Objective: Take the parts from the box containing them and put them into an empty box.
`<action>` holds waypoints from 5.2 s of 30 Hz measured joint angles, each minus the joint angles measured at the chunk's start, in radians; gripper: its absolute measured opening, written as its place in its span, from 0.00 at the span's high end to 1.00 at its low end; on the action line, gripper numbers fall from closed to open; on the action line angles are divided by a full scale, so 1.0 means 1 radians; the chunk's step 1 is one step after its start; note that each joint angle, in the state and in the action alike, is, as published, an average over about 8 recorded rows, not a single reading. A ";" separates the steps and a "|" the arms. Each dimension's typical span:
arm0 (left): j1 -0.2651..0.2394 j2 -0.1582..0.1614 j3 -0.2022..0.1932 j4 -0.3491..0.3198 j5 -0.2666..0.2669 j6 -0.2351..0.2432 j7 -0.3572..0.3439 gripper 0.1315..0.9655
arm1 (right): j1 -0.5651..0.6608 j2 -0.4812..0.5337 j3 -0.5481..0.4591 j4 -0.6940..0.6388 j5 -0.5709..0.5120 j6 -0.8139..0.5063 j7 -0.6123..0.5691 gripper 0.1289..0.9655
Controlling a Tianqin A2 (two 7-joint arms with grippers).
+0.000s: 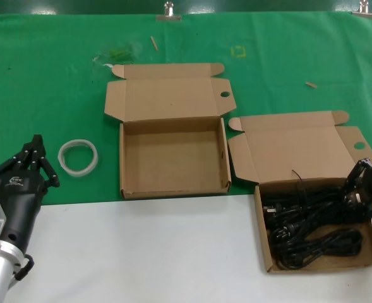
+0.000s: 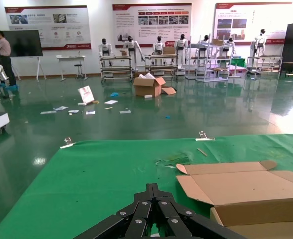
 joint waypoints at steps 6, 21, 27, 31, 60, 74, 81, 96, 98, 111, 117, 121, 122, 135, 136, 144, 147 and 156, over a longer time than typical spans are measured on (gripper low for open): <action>0.000 0.000 0.000 0.000 0.000 0.000 0.000 0.99 | -0.008 0.016 0.004 0.035 0.003 -0.012 0.022 0.88; 0.000 0.000 0.000 0.000 0.000 0.000 0.000 0.99 | -0.001 0.064 0.028 0.140 0.019 -0.057 0.110 0.94; 0.000 0.000 0.000 0.000 0.000 0.000 0.000 0.99 | 0.008 0.079 0.038 0.180 0.027 -0.078 0.151 0.94; 0.000 0.000 0.000 0.000 0.000 0.000 0.000 0.99 | 0.019 0.078 0.045 0.194 0.031 -0.081 0.167 0.94; 0.000 0.000 0.000 0.000 0.000 0.000 0.000 0.99 | 0.146 -0.272 0.012 -0.030 0.041 0.107 0.075 0.94; 0.000 0.000 0.000 0.000 0.000 0.000 0.000 0.99 | 0.241 -0.453 0.019 -0.347 0.055 0.226 -0.079 0.94; 0.000 0.000 0.000 0.000 0.000 0.000 0.000 0.99 | 0.283 -0.515 0.040 -0.531 0.065 0.286 -0.191 0.94; 0.000 0.000 0.000 0.000 0.000 0.000 0.000 0.99 | 0.280 -0.562 0.075 -0.649 0.075 0.357 -0.267 0.94; 0.000 0.000 0.000 0.000 0.000 0.000 0.000 0.99 | 0.280 -0.568 0.082 -0.657 0.078 0.374 -0.271 0.94; 0.000 0.000 0.000 0.000 0.000 0.000 0.000 0.99 | 0.272 -0.599 0.113 -0.677 0.093 0.469 -0.290 0.94; 0.000 0.000 0.000 0.000 0.000 0.000 0.000 0.99 | 0.260 -0.616 0.121 -0.680 0.095 0.503 -0.299 0.94; 0.000 0.000 0.000 0.000 0.000 0.000 0.000 0.99 | 0.252 -0.626 0.121 -0.681 0.091 0.521 -0.302 0.94; 0.000 0.000 0.000 0.000 0.000 0.000 0.000 0.99 | 0.250 -0.627 0.120 -0.682 0.089 0.524 -0.302 0.94; 0.000 0.000 0.000 0.000 0.000 0.000 0.000 0.99 | 0.241 -0.630 0.113 -0.684 0.075 0.544 -0.306 0.94; 0.000 0.000 0.000 0.000 0.000 0.000 0.000 0.99 | 0.241 -0.630 0.114 -0.684 0.074 0.545 -0.306 0.94; 0.000 0.000 0.000 0.000 0.000 0.000 0.000 0.99 | 0.238 -0.631 0.117 -0.684 0.073 0.543 -0.312 0.92; 0.000 0.000 0.000 0.000 0.000 0.000 0.000 0.99 | 0.237 -0.631 0.119 -0.683 0.075 0.542 -0.316 0.89; 0.000 0.000 0.000 0.000 0.000 0.000 0.000 0.99 | 0.240 -0.628 0.131 -0.682 0.084 0.528 -0.328 0.78</action>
